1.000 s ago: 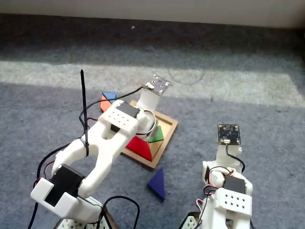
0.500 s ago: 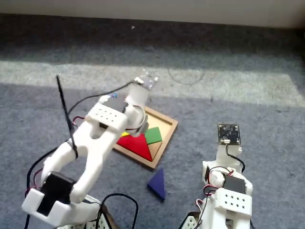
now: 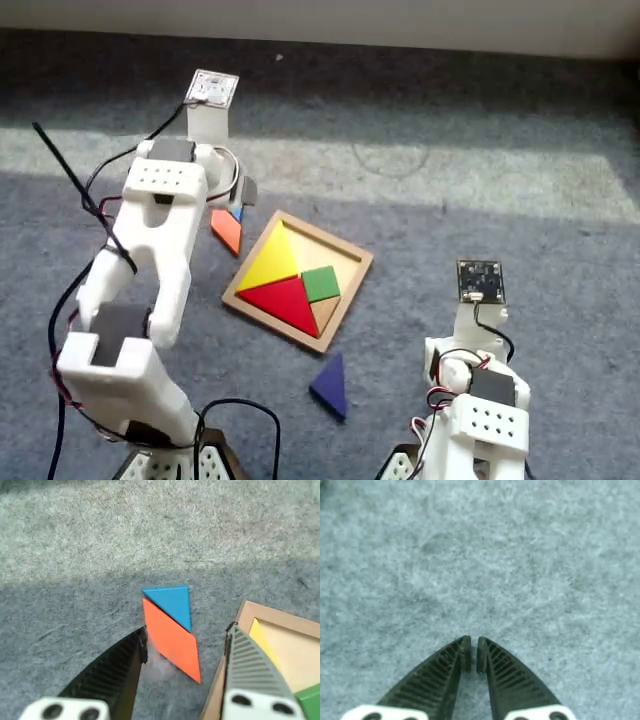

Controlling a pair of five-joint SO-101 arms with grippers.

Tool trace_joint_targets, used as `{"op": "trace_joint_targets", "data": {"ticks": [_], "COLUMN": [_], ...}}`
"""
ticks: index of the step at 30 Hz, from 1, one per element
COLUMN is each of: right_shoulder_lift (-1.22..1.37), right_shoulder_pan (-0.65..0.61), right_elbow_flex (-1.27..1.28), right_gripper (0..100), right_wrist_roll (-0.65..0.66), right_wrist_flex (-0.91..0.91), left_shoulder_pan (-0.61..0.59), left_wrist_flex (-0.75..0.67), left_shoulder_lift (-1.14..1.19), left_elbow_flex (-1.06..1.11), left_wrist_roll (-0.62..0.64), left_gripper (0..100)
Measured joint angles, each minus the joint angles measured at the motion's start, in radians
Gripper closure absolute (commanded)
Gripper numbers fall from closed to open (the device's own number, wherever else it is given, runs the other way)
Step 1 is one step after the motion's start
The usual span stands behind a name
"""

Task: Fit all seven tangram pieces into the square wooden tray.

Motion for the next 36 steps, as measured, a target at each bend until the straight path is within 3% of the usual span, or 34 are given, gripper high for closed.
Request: {"op": "trace_joint_targets", "data": {"ticks": [9,18,27,36], "right_shoulder_lift": [0.000,0.000,0.000,0.000], "right_shoulder_pan": [0.000,0.000,0.000,0.000], "right_elbow_flex": [0.000,0.000,0.000,0.000], "right_gripper": [96.4,96.4,96.4,96.4], "right_wrist_roll": [0.000,0.000,0.000,0.000], "right_wrist_flex": [0.000,0.000,0.000,0.000], "left_shoulder_pan": [-0.002,-0.020,-0.031,-0.021], "left_wrist_flex": [0.180,0.313,0.437,0.453], "left_shoulder_lift": [0.404,0.657,0.773,0.792], "left_elbow_flex": [-0.453,-0.758,-0.931,-0.967], "left_wrist_roll": [0.071,0.072,0.077,0.077], "left_gripper": [74,74,77,83]}}
